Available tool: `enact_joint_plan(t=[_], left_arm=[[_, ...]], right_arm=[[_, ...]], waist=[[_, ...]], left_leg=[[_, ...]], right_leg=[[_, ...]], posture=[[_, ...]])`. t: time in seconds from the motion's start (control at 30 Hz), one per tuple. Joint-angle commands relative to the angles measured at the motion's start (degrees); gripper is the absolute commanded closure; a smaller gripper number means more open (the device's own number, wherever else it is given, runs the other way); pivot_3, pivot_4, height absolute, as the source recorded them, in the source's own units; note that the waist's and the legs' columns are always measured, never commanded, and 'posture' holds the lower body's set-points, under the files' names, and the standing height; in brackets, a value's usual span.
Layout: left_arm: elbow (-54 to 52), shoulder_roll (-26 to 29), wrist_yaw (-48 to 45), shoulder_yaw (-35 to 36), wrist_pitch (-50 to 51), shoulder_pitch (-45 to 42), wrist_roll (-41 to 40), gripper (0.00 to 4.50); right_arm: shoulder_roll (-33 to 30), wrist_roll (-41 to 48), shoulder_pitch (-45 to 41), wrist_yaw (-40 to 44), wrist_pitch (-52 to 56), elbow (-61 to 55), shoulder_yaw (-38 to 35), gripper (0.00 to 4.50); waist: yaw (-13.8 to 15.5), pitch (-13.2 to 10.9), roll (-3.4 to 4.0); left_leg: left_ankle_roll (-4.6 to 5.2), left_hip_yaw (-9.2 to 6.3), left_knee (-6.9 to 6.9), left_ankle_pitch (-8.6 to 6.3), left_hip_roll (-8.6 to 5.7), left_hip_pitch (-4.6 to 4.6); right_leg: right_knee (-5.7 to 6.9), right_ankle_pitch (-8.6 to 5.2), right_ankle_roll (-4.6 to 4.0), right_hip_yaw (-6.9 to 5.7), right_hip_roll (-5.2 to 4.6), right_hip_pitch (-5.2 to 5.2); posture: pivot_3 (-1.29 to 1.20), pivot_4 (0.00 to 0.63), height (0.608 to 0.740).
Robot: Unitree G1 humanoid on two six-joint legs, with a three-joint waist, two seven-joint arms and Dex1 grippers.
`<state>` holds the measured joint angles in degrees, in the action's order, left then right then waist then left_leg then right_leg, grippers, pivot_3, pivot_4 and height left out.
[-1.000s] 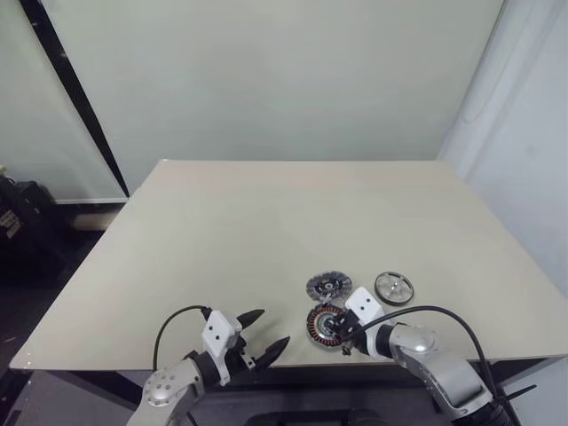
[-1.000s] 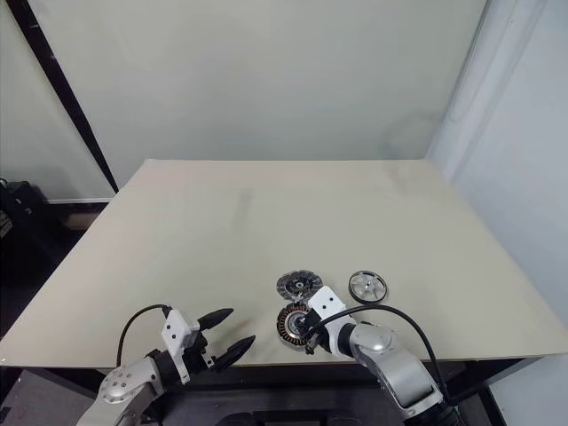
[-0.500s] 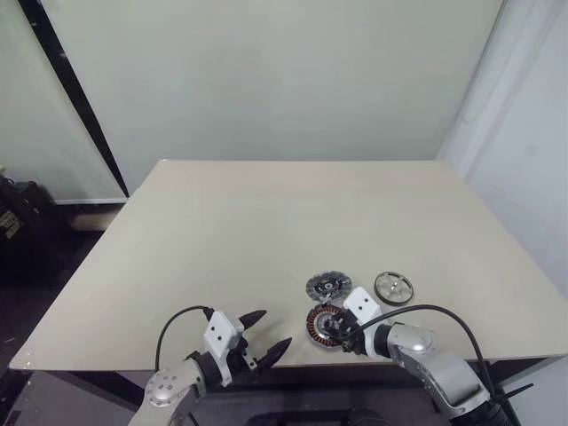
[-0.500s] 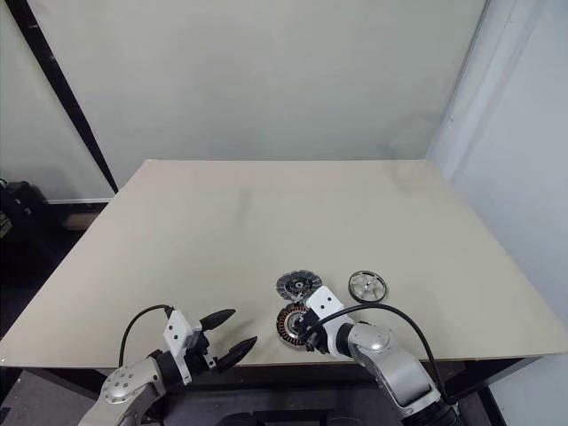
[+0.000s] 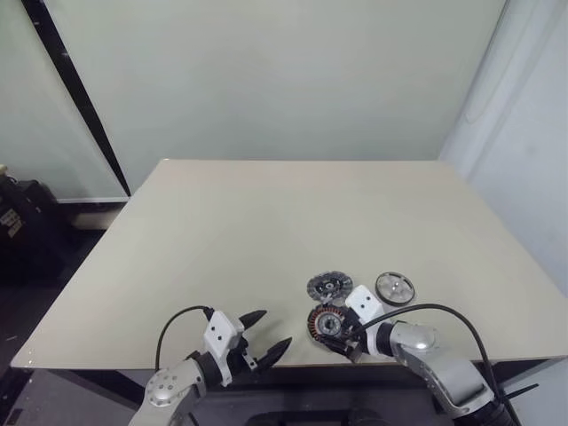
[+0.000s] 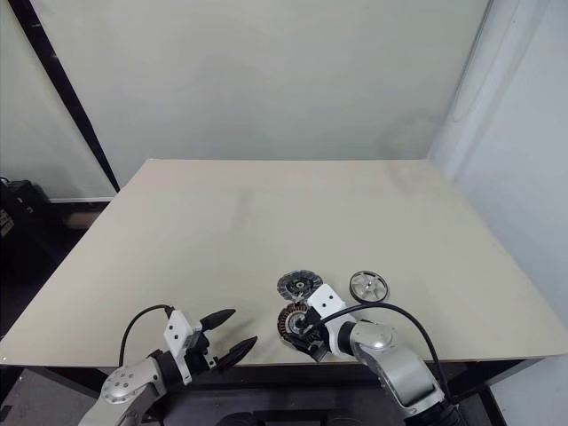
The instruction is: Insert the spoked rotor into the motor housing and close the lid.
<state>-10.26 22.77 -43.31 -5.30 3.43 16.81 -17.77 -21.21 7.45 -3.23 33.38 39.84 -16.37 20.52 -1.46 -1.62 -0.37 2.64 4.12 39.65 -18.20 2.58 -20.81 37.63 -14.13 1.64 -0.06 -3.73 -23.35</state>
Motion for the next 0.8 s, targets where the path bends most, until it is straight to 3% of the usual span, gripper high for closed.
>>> enact_joint_plan(t=[0.03, 0.4, 0.8], left_arm=[[-2.87, 0.26, 0.22, 0.28, -0.25, -0.76, -0.2, 0.0], [-3.07, 0.23, 0.36, 0.17, -0.16, -0.59, -0.18, 0.0], [-3.18, 0.16, 0.42, -0.03, -0.34, -0.18, -0.08, 0.0]], right_arm=[[-0.11, 1.71, -1.3, -0.08, 1.08, -4.05, -2.33, 0.62], [-1.29, 1.02, -2.89, -0.2, 4.38, -5.51, 0.01, 4.44], [-0.56, -1.5, -4.29, -2.15, 3.12, -1.71, 2.92, 4.44]], waist=[[0.0, 0.0, 0.0], [0.0, -0.01, 0.01], [-0.01, -0.01, 0.0]], left_leg=[[0.0, 0.0, 0.0, 0.0, 0.0, 0.0], [0.0, 0.0, 0.0, 0.0, 0.0, 0.0], [0.0, -0.01, 0.0, 0.0, 0.0, 0.0]], right_leg=[[0.0, 0.0, 0.0, 0.0, 0.0, -0.01], [0.0, 0.0, 0.0, -0.01, 0.0, -0.02], [0.0, 0.0, 0.0, -0.02, 0.0, -0.02]], posture=[[0.0, 0.0, 0.74], [0.0, 0.0, 0.74], [0.0, 0.0, 0.74]])
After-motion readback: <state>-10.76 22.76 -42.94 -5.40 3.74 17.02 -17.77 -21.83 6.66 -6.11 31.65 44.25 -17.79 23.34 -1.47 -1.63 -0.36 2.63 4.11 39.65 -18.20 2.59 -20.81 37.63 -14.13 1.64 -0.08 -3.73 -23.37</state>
